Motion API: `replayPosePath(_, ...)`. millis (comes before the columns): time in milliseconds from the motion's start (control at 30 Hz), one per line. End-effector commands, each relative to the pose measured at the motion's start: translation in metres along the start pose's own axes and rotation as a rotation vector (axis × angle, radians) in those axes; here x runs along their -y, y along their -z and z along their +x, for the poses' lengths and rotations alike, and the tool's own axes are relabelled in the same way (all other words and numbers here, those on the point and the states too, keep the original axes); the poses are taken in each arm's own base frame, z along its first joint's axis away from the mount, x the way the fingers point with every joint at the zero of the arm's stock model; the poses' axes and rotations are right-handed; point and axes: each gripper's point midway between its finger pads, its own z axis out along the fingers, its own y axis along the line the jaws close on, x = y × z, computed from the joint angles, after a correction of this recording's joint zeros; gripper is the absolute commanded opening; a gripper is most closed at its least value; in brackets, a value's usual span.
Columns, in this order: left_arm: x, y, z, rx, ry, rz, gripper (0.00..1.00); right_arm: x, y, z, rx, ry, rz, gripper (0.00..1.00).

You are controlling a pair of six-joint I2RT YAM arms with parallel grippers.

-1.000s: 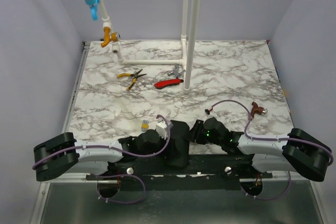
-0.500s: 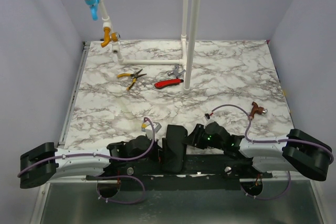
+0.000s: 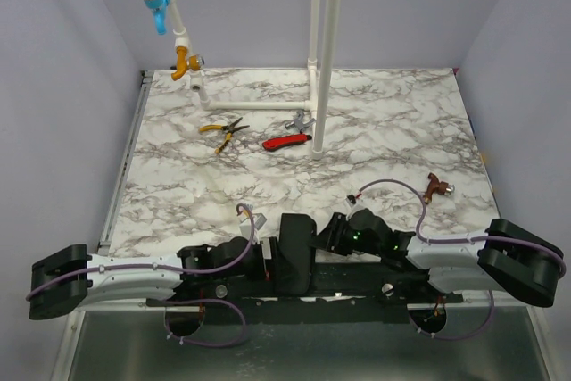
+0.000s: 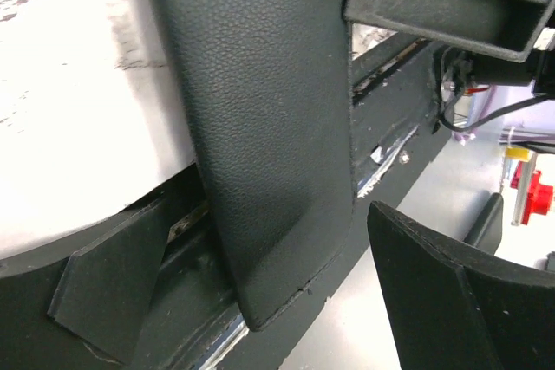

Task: Sort the hair-cutting tools
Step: Zip the hairdressing tool bag at the center of the board.

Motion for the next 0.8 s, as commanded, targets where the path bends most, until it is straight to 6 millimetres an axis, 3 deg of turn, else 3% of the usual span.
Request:
replayPosePath(0, -0.005, -0.006, 0.012, -0.021, -0.055, 0.054, 0.97, 0.061, 0.014, 0.038, -0.122, 0.006, 0.154, 0.45)
replayPosePath(33, 0.005, -0.007, 0.01, -0.015, -0.069, 0.097, 0.94, 0.061, 0.015, 0.04, -0.125, 0.003, 0.143, 0.45)
replayPosePath(333, 0.026, -0.006, -0.002, 0.071, -0.164, 0.256, 0.6, 0.053, 0.015, 0.042, -0.133, 0.028, 0.07, 0.43)
replayPosePath(533, 0.04, -0.009, -0.007, 0.079, -0.217, 0.283, 0.6, 0.045, 0.014, 0.047, -0.16, 0.031, 0.017, 0.43)
replayPosePath(667, 0.041, -0.016, -0.002, 0.04, -0.235, 0.289, 0.68, 0.036, 0.013, 0.05, -0.179, 0.027, -0.029, 0.43)
replayPosePath(700, 0.05, -0.018, -0.006, 0.045, -0.237, 0.31, 0.69, 0.035, 0.013, 0.051, -0.181, 0.026, -0.033, 0.43)
replayPosePath(767, 0.053, -0.024, -0.005, 0.019, -0.239, 0.32, 0.68, 0.034, 0.014, 0.051, -0.181, 0.027, -0.038, 0.43)
